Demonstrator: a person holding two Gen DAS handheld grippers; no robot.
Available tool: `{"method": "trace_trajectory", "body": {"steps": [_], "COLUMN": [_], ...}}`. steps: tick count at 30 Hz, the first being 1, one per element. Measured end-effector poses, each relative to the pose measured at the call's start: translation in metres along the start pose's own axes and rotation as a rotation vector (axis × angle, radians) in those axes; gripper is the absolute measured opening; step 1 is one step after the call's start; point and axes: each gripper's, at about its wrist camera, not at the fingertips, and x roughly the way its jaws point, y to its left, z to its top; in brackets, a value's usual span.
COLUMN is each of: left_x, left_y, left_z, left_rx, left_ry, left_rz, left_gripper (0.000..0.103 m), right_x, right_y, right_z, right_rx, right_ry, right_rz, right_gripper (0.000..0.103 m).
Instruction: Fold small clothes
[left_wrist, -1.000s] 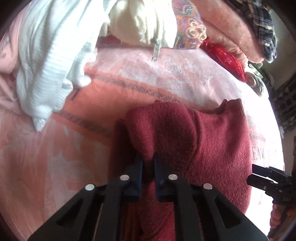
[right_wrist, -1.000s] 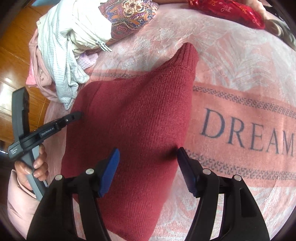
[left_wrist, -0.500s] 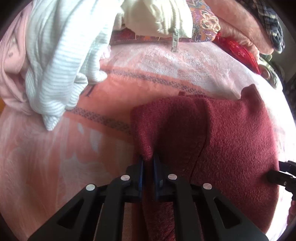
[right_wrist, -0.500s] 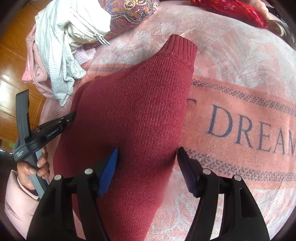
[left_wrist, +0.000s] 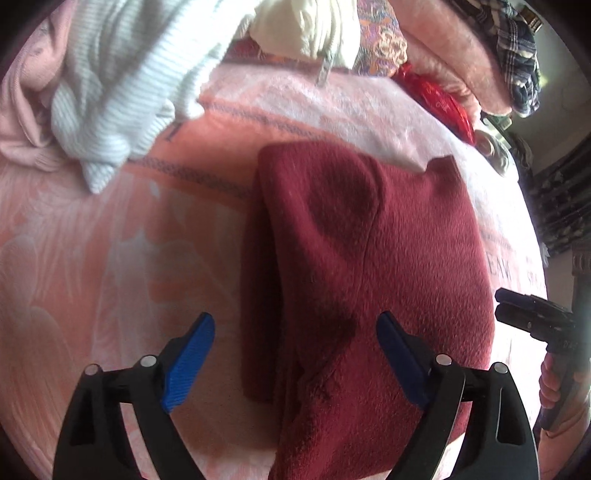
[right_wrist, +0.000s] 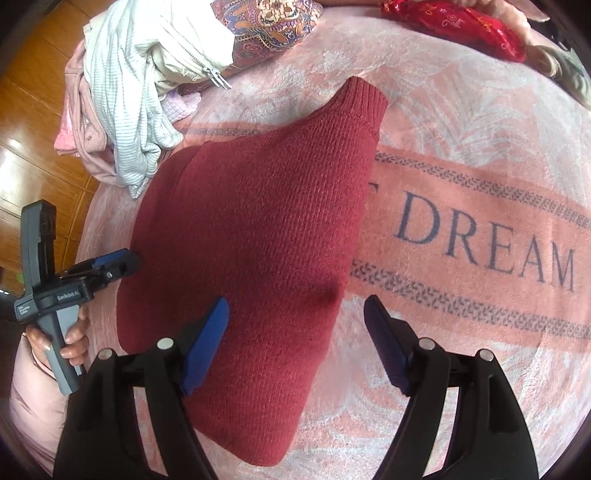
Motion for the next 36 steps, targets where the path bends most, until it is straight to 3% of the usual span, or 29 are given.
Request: {"method": "trace_trajectory", "body": {"steps": [3, 27, 30, 36], "left_x": [0.011, 0.046, 0.046, 0.043], "left_y": [-0.001, 0.000, 0.000, -0.009], "left_z": [-0.002, 0.005, 0.006, 0.007], "left_rx": [-0.015, -0.030, -0.033, -0.017], "left_ry": [0.021, 0.065, 0.066, 0.047], "left_rz": [-0.038, -0.090, -0.086, -0.100], "left_gripper": [0.090, 0.092, 0.086, 0.055], "right_x": [0.006, 0.042, 0.043, 0.042], "right_y": [0.002, -0.004, -0.002, 0.001], "right_z": [0.000, 0.002, 0.003, 0.001], "right_rx": [0.006, 0.056, 0.054, 0.056], "right_ry": [0.012, 0.055, 0.055, 0.034], "right_rz": [0.009, 0.087, 0.082, 0.079], "right_gripper": [0.076, 0.077, 0.075, 0.063]}}
